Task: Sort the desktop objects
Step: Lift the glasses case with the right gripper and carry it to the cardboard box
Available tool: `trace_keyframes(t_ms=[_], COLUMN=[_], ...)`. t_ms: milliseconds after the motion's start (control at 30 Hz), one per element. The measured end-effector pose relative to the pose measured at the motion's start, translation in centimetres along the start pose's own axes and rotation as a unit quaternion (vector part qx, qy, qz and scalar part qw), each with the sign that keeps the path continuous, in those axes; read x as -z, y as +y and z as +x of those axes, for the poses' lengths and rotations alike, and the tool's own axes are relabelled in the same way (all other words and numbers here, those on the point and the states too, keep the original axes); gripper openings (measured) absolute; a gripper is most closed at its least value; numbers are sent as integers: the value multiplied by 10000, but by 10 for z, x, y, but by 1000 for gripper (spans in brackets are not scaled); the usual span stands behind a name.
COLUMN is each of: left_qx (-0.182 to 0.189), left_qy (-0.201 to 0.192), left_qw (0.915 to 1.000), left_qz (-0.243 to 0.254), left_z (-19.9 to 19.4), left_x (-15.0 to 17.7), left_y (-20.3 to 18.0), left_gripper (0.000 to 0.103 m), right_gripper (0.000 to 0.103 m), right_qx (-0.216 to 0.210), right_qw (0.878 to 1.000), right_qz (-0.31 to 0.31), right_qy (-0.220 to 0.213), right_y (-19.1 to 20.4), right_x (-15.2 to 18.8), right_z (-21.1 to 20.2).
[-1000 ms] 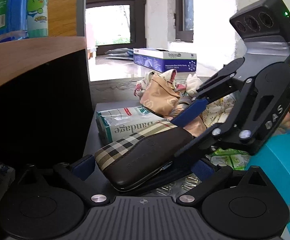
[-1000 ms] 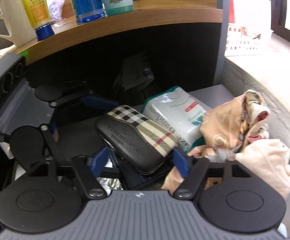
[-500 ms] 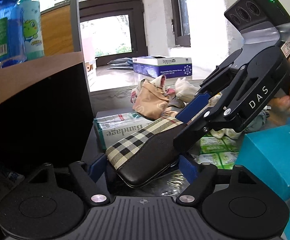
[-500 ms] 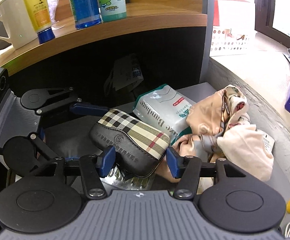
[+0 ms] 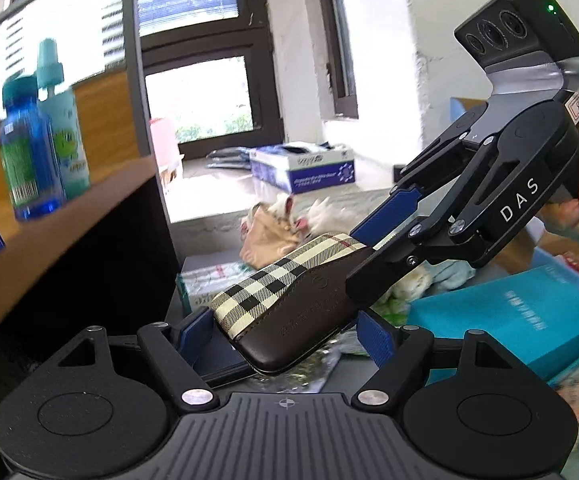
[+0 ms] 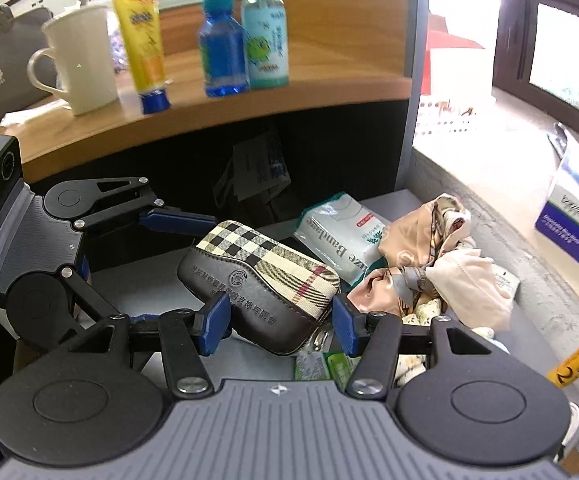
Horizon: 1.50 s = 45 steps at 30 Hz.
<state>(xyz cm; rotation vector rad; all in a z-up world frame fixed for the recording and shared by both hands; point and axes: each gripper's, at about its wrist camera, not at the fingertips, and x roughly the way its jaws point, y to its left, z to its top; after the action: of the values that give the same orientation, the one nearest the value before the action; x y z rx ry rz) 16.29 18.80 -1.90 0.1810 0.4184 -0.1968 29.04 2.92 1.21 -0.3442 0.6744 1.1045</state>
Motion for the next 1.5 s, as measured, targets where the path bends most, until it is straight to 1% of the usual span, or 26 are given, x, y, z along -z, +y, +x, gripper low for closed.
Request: trace_keyframes(t_ms=[200, 367, 567, 767, 1100, 1267, 1500], left_qx=[89, 240, 493, 773, 1442, 1780, 2100], left_qy=[-186, -312, -410, -438, -400, -366, -283], left_qw=[9996, 9988, 9970, 9938, 9837, 9767, 9686], left_qz=[170, 301, 441, 666, 1000, 1144, 1299], left_z=[-33, -60, -88, -103, -102, -89, -64], left_x=[-13, -23, -31, -35, -34, -36, -38], left_y=[-27, -56, -95, -138, -220, -259, -306], left_gripper=[80, 80, 80, 80, 80, 80, 80], right_gripper=[62, 62, 62, 63, 63, 63, 63], right_qx=[159, 371, 611, 857, 1284, 1491, 1687], right_qw=[9997, 9986, 9962, 9927, 9834, 9764, 9672], right_qz=[4, 49, 229, 482, 1064, 1377, 1744], right_qy=[-205, -364, -575, -696, -715, -734, -746], right_y=[23, 46, 68, 82, 85, 76, 53], right_x=[9, 26, 57, 97, 177, 215, 259], right_z=[-45, -88, -138, -183, -250, -278, -304])
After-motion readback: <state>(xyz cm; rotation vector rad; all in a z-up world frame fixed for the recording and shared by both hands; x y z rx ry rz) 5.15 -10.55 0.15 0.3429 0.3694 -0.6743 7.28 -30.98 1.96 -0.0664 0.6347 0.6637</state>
